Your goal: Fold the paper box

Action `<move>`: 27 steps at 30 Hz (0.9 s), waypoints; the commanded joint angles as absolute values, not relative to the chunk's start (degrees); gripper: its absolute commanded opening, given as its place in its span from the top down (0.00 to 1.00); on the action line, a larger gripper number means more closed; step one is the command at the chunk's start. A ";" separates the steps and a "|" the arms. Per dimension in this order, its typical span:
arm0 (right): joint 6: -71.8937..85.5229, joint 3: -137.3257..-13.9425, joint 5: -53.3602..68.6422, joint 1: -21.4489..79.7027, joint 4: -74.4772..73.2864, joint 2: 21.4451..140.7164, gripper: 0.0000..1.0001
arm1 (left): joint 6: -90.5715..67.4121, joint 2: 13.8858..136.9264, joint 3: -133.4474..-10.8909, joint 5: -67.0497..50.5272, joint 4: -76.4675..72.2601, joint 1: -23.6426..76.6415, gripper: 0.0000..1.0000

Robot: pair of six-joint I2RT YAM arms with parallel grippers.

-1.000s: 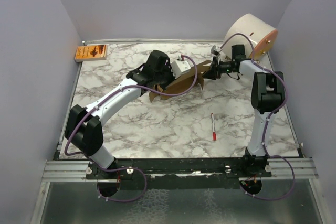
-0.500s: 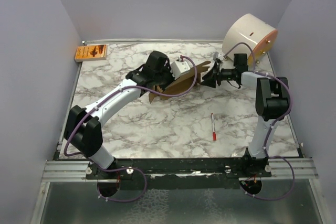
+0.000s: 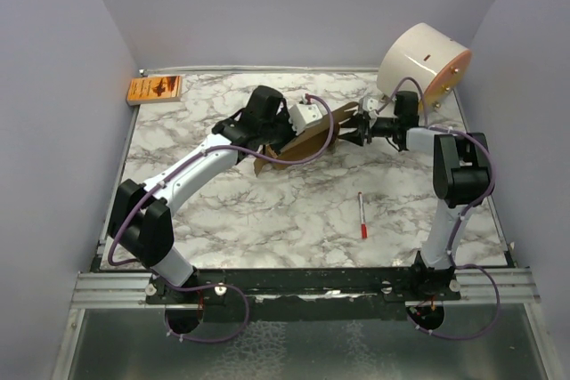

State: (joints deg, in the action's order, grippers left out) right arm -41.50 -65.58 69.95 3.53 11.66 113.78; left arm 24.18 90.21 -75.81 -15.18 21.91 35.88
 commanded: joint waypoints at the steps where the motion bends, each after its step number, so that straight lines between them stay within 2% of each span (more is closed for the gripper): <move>1: -52.26 -63.96 70.06 4.38 12.96 111.73 0.61 | 24.62 89.21 -75.24 -19.55 21.32 35.53 1.00; 6: -53.17 -62.80 69.80 4.48 16.67 112.31 0.59 | 24.52 89.47 -75.50 -21.66 21.27 34.92 1.00; 13: -50.97 -60.35 68.08 4.65 23.43 112.60 0.67 | 24.75 89.98 -75.50 -22.60 21.88 34.03 1.00; 19: -48.80 -55.90 64.13 5.44 33.66 112.50 0.60 | 25.28 91.07 -76.13 -23.34 23.25 33.77 1.00; 27: -45.90 -51.01 61.33 6.39 45.79 113.15 0.61 | 25.69 91.96 -76.66 -23.14 24.87 33.71 1.00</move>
State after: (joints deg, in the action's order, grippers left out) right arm -48.25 -53.45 64.53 5.72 34.70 113.75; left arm 24.93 91.05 -75.81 -20.62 22.79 33.87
